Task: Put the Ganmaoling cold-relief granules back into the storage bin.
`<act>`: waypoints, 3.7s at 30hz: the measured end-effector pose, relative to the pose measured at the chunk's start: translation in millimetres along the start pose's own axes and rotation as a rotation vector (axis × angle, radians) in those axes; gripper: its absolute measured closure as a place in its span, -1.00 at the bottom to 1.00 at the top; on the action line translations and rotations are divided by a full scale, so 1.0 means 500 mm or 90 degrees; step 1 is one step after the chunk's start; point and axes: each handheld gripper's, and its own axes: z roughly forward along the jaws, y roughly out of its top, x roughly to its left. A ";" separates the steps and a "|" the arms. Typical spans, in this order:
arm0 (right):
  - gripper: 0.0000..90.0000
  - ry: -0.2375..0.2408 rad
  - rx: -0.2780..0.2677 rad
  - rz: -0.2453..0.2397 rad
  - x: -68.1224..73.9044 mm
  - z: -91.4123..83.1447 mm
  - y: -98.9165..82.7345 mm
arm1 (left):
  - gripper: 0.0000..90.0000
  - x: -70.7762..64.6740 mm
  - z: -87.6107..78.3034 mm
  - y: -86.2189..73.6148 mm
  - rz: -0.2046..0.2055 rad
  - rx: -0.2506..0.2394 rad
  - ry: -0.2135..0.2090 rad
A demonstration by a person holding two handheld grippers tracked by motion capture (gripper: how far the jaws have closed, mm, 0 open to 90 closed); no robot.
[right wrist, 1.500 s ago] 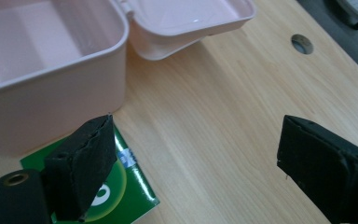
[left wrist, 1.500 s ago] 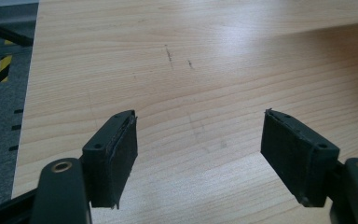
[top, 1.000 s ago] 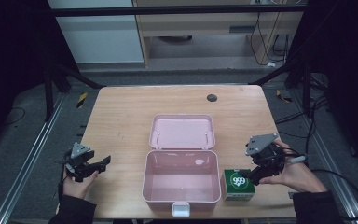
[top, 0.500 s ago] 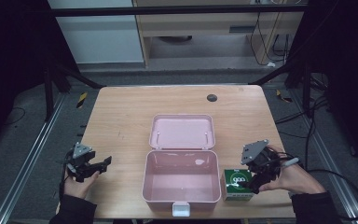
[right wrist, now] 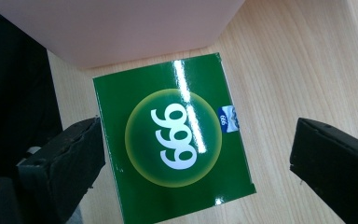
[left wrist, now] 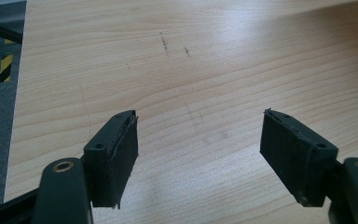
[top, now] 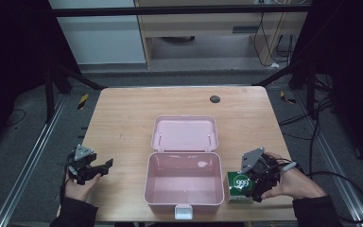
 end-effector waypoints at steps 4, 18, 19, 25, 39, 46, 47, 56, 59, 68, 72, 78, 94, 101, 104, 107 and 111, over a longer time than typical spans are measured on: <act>-0.93 0.002 0.004 0.000 0.001 0.006 0.000 | -0.40 0.000 0.000 0.000 0.000 -0.001 0.000; -0.95 0.022 0.039 -0.016 0.007 0.041 0.000 | -0.40 0.000 0.001 -0.001 0.004 0.002 0.001; -0.95 0.023 0.041 -0.015 0.007 0.044 0.000 | -0.40 0.000 0.001 -0.001 0.004 0.002 0.001; -0.93 0.036 0.064 -0.015 0.008 0.061 -0.002 | -0.40 0.001 0.001 -0.001 0.004 0.003 0.001; -0.85 0.057 0.084 -0.022 0.005 0.090 -0.008 | -0.40 0.002 0.001 -0.002 0.006 0.005 0.002; -0.84 0.065 0.083 -0.016 0.003 0.101 -0.012 | -0.40 0.002 0.002 -0.002 0.007 0.006 0.003; -0.84 0.065 0.083 -0.013 0.003 0.101 -0.012 | -0.40 0.002 0.002 -0.002 0.008 0.007 0.003; -0.68 0.075 0.085 -0.006 -0.001 0.096 -0.016 | -0.40 0.001 0.003 -0.002 0.007 0.007 0.002; -0.67 0.076 0.086 -0.003 -0.001 0.094 -0.017 | -0.39 0.001 0.003 -0.003 0.006 0.008 0.003; -0.65 0.065 0.081 0.007 -0.002 0.081 -0.020 | -0.39 0.002 0.002 -0.002 0.007 0.007 0.003; -0.65 0.063 0.062 0.002 -0.003 0.063 -0.021 | -0.39 0.001 0.003 -0.003 0.006 0.008 0.002; -0.65 0.045 0.045 0.008 -0.007 0.037 -0.019 | -0.39 0.002 0.002 -0.002 0.007 0.007 0.002; -0.65 0.014 0.008 0.007 -0.020 -0.045 0.007 | -0.39 0.002 0.001 -0.002 0.006 0.009 0.002; -0.65 0.010 0.004 -0.004 -0.018 -0.080 0.027 | -0.39 0.003 0.002 -0.002 0.006 0.011 0.002; -0.64 0.008 0.002 -0.006 -0.017 -0.098 0.037 | -0.39 0.003 0.002 -0.003 0.006 0.012 0.002; -0.64 0.009 0.004 -0.014 -0.015 -0.113 0.047 | -0.39 0.003 0.002 -0.003 0.005 0.012 0.002; -0.64 0.013 0.012 -0.020 -0.013 -0.129 0.061 | -0.39 0.002 0.002 -0.003 0.004 0.013 0.002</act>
